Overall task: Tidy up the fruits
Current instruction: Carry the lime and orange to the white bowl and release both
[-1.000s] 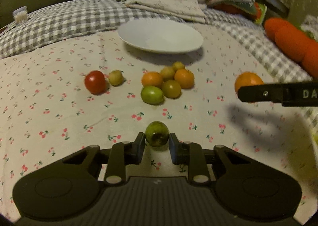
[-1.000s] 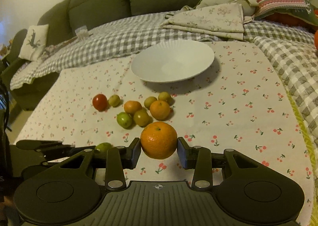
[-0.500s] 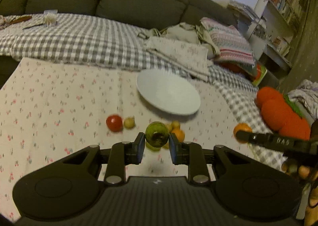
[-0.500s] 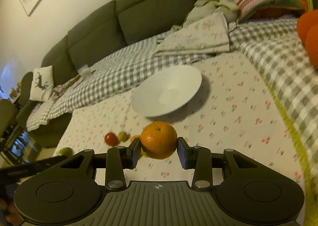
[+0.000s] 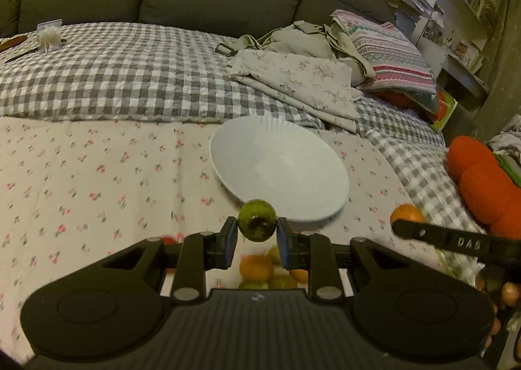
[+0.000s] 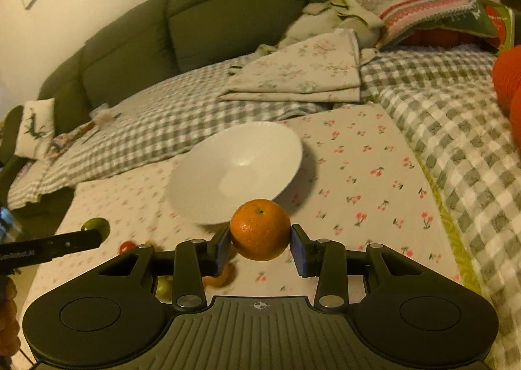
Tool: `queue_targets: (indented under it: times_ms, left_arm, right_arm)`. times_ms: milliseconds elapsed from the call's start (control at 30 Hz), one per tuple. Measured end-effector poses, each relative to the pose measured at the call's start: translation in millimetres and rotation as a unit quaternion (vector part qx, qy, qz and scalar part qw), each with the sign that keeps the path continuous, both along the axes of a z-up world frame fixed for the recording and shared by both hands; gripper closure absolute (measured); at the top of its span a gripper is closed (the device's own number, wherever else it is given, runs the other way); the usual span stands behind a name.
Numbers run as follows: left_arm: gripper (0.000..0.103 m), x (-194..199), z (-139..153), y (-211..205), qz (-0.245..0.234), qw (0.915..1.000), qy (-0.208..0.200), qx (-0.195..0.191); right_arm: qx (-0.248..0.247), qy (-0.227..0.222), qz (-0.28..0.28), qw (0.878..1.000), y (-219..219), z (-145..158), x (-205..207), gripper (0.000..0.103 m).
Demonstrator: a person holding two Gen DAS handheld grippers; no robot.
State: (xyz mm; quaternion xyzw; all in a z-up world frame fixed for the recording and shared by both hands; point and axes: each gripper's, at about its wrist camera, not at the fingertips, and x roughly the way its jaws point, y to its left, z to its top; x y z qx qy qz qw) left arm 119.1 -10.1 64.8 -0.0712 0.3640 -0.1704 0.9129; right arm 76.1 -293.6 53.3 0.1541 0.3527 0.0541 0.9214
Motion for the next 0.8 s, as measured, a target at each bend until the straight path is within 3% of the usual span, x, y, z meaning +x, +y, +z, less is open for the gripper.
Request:
queue_targets:
  times_ms: [233,467,800]
  left_arm:
    - [0.079,38.5,-16.9,-15.3,-0.012,0.9998,-0.015,0.009]
    - [0.079,68.0,-34.9,-32.0,-0.024,0.9991,-0.023,0.027]
    - [0.079,89.4,-54.7,-56.9,-0.035,0.9961,-0.027,0.077]
  right_arm:
    - [-0.013,0.016,0.003,1.000,7.5,-21.0,33.1,0.065]
    - [-0.036,-0.001,0.012,0.999,22.1,-23.7,65.1,0.065]
    - [-0.069,0.003,0.015,0.998,31.5,-41.0,101.9,0.065]
